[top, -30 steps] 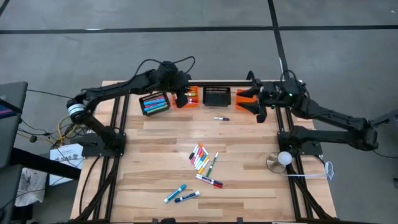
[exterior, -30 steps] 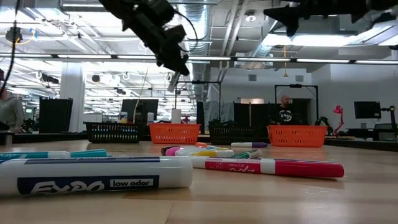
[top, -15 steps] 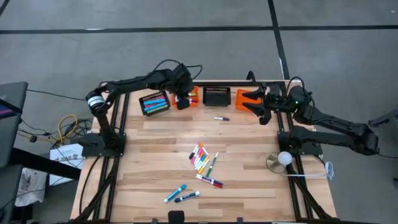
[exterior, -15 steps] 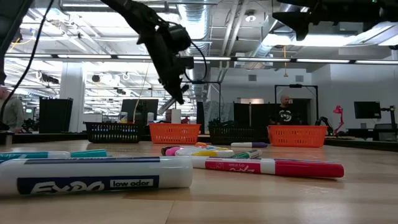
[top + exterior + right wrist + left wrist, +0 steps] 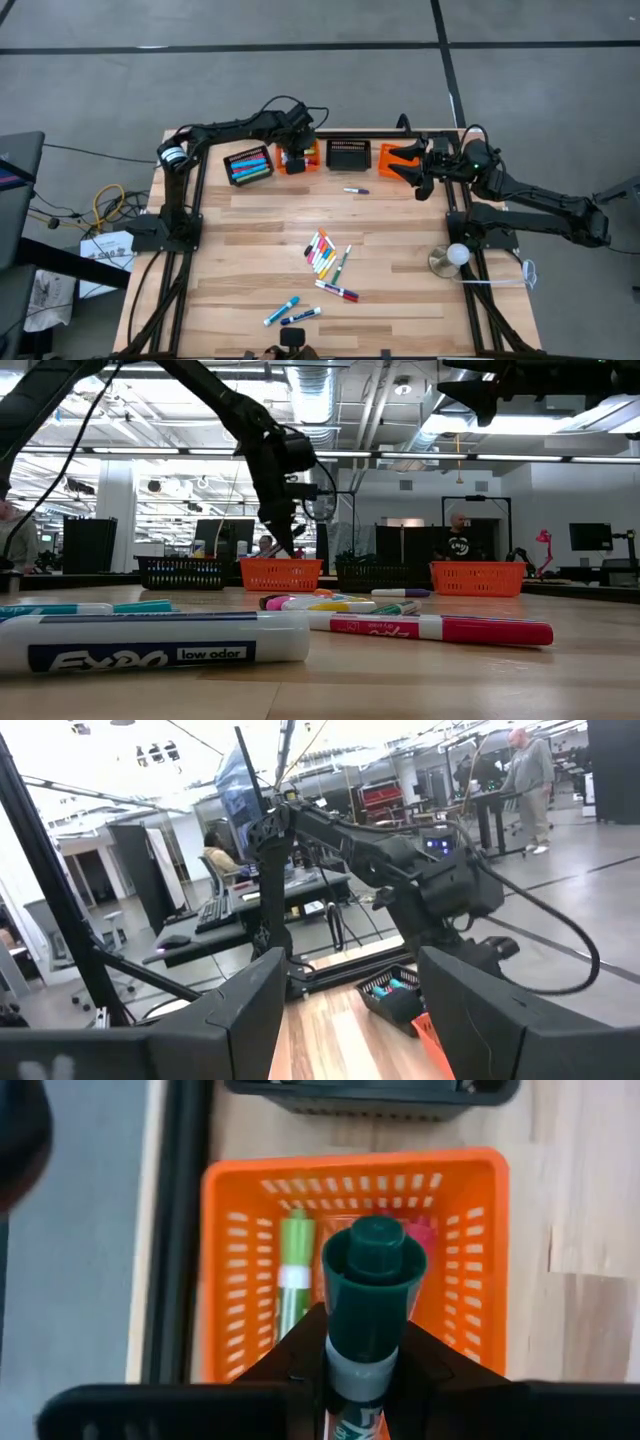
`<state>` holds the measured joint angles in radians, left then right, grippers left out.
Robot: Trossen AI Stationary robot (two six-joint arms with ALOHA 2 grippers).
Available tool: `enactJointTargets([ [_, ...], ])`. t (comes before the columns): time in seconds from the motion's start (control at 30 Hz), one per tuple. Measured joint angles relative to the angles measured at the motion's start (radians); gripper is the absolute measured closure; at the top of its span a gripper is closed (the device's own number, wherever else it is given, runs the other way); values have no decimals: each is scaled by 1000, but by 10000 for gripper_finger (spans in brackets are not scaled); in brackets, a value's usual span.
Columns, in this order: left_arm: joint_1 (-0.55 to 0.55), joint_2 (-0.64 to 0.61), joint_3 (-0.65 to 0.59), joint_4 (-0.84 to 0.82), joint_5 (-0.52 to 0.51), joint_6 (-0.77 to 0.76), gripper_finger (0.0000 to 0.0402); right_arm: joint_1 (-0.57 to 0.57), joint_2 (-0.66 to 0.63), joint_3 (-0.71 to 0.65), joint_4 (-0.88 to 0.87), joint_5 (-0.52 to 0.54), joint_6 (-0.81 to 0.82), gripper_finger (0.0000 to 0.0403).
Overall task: Pick & Place Markers
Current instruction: Put the green marker pen into the left orange bin
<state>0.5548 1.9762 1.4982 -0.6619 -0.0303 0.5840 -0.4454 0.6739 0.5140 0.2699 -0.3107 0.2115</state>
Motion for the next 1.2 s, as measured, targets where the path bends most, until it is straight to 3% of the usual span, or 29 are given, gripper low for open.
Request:
enactJointTargets([
  [0.43,2,38,0,17,-10,116,344,0,0,0,0,0,0,184],
  [0.83,9,49,0,32,14,118,344,0,0,0,0,-1,0,184],
  [1.2,10,48,0,66,23,116,310,0,0,0,0,-1,11,184],
])
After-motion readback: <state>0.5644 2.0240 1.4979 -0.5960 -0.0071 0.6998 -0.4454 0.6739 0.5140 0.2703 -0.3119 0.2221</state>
